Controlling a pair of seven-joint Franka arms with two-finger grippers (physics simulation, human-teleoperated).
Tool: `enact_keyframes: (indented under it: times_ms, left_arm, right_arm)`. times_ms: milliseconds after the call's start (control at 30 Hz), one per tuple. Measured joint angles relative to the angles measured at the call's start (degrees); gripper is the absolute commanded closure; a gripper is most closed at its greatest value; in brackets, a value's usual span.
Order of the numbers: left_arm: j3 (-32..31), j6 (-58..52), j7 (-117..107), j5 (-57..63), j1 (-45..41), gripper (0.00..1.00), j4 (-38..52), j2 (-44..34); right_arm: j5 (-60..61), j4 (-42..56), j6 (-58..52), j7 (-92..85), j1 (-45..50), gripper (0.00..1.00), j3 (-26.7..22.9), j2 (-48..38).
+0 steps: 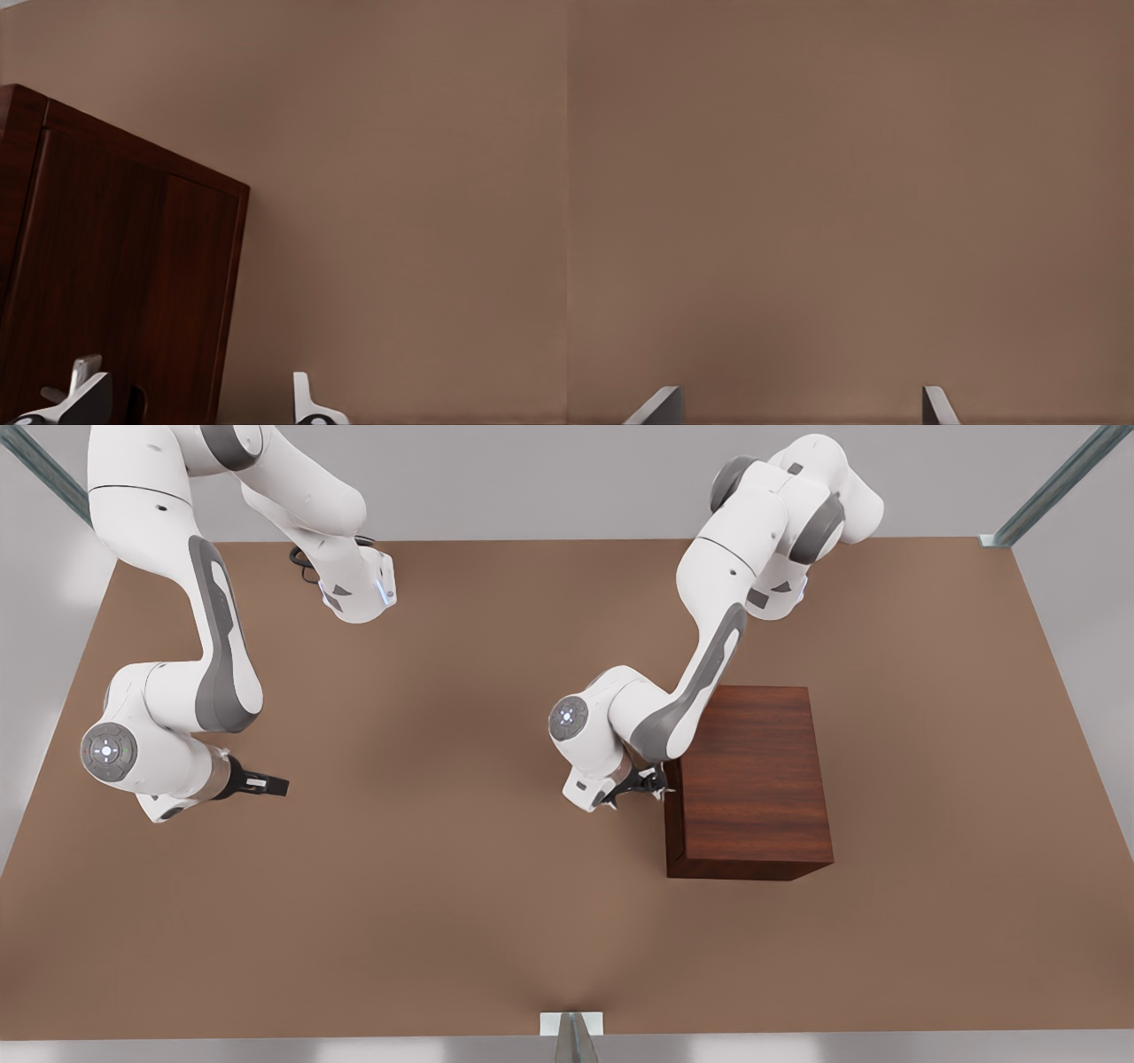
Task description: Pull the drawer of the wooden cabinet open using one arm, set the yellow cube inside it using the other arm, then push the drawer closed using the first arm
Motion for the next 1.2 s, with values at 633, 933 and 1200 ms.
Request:
enact_keyframes:
  times_ms: [633, 933, 1200]
  left_arm:
    - [0.04, 0.16, 0.27, -0.09, -0.24, 0.00, -0.59, -0.35]
    - [0.12, -5.68, 2.91, -10.39, 6.72, 0.00, 1.00, -13.22]
    - [0.26, -22.47, 21.84, -23.97, 30.90, 0.00, 6.37, -23.03]
  right_arm:
    - [0.00, 0.11, 0.00, 0.09, 0.00, 0.00, 0.00, 0.04]
    - [0.00, 0.11, -0.04, 0.11, 0.00, 0.00, 0.00, 0.04]
    - [0.00, 0.11, -0.07, 0.12, 0.00, 0.00, 0.00, 0.04]
